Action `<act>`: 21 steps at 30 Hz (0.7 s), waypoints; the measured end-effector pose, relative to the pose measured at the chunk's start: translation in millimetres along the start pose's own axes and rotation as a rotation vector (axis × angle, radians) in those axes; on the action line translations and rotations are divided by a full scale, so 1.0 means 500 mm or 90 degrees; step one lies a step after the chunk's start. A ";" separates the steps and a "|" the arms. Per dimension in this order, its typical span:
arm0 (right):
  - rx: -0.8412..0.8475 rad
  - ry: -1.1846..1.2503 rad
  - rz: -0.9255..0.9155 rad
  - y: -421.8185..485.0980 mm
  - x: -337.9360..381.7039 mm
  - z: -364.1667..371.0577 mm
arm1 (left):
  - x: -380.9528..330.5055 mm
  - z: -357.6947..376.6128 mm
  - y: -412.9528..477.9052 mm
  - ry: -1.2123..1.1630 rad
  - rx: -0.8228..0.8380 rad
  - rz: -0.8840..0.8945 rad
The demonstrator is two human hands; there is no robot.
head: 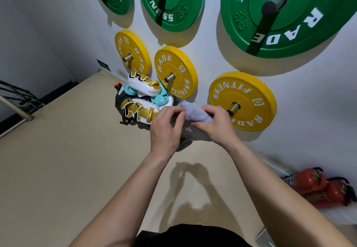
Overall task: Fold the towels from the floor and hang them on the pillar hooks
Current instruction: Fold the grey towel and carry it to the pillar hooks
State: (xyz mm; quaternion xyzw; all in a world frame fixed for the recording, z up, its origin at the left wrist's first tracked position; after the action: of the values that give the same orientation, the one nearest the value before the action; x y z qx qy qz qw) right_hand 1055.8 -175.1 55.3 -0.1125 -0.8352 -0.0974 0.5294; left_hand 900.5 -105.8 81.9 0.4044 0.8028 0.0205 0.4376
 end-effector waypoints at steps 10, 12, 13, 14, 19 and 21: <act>-0.054 -0.062 0.045 0.007 0.007 0.025 | 0.008 0.014 0.006 -0.048 0.022 -0.128; -0.068 -0.093 0.053 0.008 0.006 0.027 | 0.009 0.015 0.006 -0.040 0.029 -0.156; -0.076 -0.106 0.056 0.008 0.005 0.027 | 0.009 0.014 0.006 -0.037 0.033 -0.164; -0.084 -0.120 0.058 0.008 0.006 0.026 | 0.007 0.014 0.006 -0.035 0.039 -0.168; -0.100 -0.164 0.065 0.007 0.014 0.022 | 0.010 0.021 0.007 -0.089 0.079 -0.184; -0.101 -0.174 0.070 0.008 0.013 0.019 | 0.016 0.020 0.009 -0.143 0.100 -0.200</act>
State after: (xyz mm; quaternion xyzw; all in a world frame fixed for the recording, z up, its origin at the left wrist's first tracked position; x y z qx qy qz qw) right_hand 1046.0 -168.2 57.6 -0.2120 -0.8818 -0.1178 0.4045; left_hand 908.4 -100.8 72.0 0.3071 0.8011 -0.1559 0.4896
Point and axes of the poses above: each hand's wrist, its own y-axis towards the middle knuckle, its own z-axis out of the palm, x = y × z, the point moved 3 cm from there along y, towards the middle knuckle, and after that the axes turned 15 degrees about x, right-handed, at the moved point
